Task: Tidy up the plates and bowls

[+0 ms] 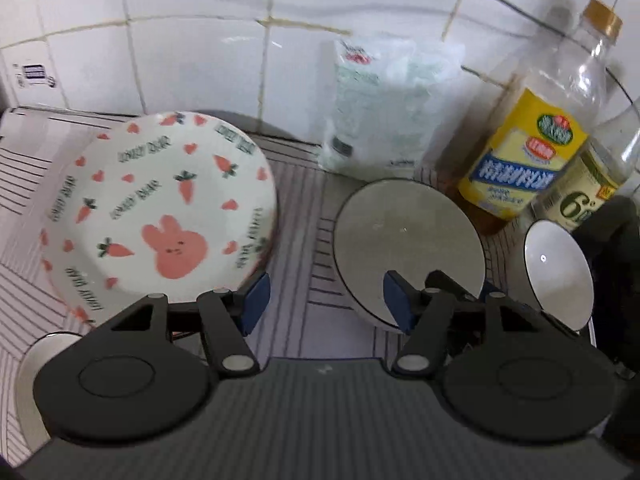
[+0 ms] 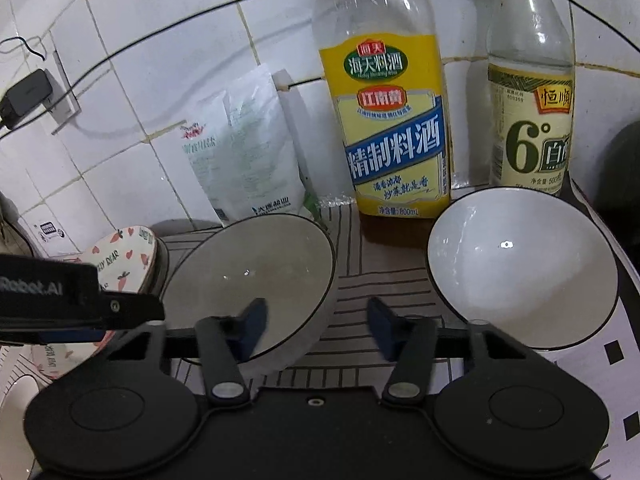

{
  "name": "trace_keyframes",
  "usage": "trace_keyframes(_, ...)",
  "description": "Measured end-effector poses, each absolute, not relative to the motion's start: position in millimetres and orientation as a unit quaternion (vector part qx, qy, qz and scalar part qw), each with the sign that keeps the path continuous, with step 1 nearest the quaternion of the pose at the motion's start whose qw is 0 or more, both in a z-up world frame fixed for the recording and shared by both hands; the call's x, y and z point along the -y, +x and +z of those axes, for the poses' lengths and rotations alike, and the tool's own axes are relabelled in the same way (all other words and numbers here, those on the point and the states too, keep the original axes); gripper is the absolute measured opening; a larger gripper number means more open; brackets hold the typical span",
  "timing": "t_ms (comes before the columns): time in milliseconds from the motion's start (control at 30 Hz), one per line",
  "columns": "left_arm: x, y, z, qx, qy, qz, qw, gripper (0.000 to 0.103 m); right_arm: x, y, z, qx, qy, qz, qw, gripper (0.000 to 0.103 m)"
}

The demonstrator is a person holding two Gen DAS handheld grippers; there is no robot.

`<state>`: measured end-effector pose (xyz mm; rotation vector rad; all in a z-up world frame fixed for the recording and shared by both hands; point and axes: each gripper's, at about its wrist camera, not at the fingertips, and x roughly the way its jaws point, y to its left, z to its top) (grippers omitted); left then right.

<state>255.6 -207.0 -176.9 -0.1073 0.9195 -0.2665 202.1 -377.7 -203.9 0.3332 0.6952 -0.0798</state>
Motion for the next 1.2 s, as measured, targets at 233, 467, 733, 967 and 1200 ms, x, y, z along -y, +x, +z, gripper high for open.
trace_keyframes(233,218.6,277.2,-199.0,-0.462,-0.058,-0.130,0.875,0.034,376.4,207.8,-208.4,-0.349,0.180,-0.052,0.918,0.025)
trace_keyframes(467,226.0,276.3,-201.5,-0.484,-0.038,-0.130,0.865,0.011,385.1,207.3,-205.3,-0.358,0.238,-0.061,0.901,0.017)
trace_keyframes(733,215.8,250.3,-183.1,-0.499,-0.017,-0.123,0.858,0.011,380.9,185.8,-187.8,-0.375,0.266,-0.046,0.887,0.017)
trace_keyframes(967,206.9,215.7,-161.0,-0.488,-0.002,-0.119,0.865,0.011,367.6,154.0,-173.9,-0.375,0.275,-0.031,0.885,0.017)
trace_keyframes(1200,192.4,177.7,-142.3,-0.483,0.021,-0.113,0.868,0.012,351.0,118.7,-150.8,-0.365,0.276,-0.014,0.889,0.018)
